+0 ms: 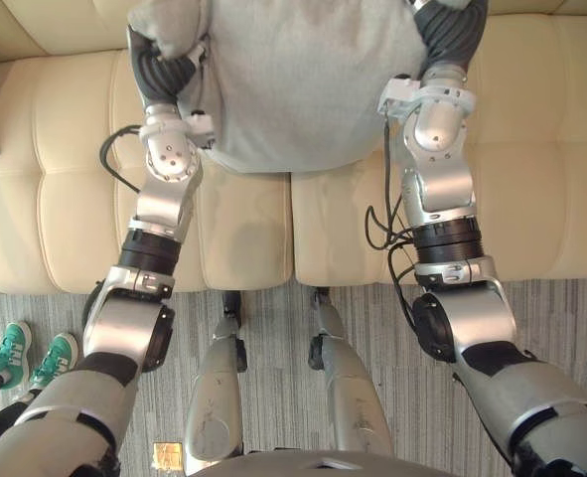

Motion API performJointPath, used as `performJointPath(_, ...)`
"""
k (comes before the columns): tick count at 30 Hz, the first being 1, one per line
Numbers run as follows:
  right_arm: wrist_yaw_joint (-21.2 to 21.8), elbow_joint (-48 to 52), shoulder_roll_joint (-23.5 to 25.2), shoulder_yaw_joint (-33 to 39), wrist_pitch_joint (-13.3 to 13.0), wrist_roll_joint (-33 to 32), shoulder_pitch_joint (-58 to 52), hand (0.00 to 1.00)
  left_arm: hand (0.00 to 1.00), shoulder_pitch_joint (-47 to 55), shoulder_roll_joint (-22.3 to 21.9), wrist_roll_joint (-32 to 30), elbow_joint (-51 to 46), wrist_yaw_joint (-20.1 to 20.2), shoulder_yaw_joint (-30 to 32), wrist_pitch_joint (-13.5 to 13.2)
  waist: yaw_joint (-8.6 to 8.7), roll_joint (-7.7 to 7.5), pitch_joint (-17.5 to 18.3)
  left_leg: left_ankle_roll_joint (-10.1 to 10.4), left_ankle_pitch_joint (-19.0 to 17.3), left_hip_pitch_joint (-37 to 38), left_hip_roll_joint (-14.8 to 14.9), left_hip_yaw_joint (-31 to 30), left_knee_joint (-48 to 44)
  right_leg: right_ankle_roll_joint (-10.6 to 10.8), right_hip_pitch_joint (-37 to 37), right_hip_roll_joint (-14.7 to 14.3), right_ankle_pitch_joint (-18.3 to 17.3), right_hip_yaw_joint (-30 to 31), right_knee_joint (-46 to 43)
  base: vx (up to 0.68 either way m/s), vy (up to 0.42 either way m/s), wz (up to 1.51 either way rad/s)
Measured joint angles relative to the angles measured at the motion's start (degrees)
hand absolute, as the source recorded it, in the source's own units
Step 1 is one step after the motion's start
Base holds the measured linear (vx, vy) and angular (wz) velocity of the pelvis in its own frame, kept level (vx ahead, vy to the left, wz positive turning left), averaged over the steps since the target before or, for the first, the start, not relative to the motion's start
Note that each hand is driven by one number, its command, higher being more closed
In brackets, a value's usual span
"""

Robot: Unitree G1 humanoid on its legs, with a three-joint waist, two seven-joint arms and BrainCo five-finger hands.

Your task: Pick up cushions and gather them together orderly.

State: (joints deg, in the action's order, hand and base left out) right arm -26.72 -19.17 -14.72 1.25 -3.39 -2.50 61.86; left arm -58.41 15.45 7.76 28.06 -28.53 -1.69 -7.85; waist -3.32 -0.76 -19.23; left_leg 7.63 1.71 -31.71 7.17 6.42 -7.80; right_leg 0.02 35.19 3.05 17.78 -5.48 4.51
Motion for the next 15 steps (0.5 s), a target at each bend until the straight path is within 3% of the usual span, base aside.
performJointPath(7, 0.54, -5.5, -4.48, -0.85, 1.42, -0.68, 6.43, 0.0, 0.0, -4.44, 2.21, 3.43, 4.38, 0.91, 1.99, 0.01, -1.06, 0.1, -0.72, 0.33, 0.2, -2.15, 0.66, -0.83, -0.01, 0.02, 0.99, -0.44, -0.06, -0.82, 0.01, -0.03, 0.027, 0.06)
performJointPath(12, 1.76, -10.58, -8.07, -1.53, 2.32, -5.15, 11.22, 0.0, 0.0, -5.64, 5.45, 3.41, 6.91, 2.7, 4.07, 0.61, -1.44, 0.1, -0.85, 0.44, 0.68, -3.28, 0.8, -1.7, 0.49, -0.06, 1.41, -0.42, -0.24, -1.71, 0.01, -0.03, 0.041, 0.13)
performJointPath(15, 2.33, -12.21, -9.63, -2.05, 2.42, -9.56, 13.37, 0.0, 0.0, -5.65, 7.23, 3.45, 7.44, 2.95, 4.68, 1.23, -1.5, 0.16, -0.89, 0.96, 3.03, -2.98, 0.66, -1.87, 2.88, -0.09, 1.99, -0.31, -0.21, -1.99, 0.0, 0.0, 0.04, 0.16)
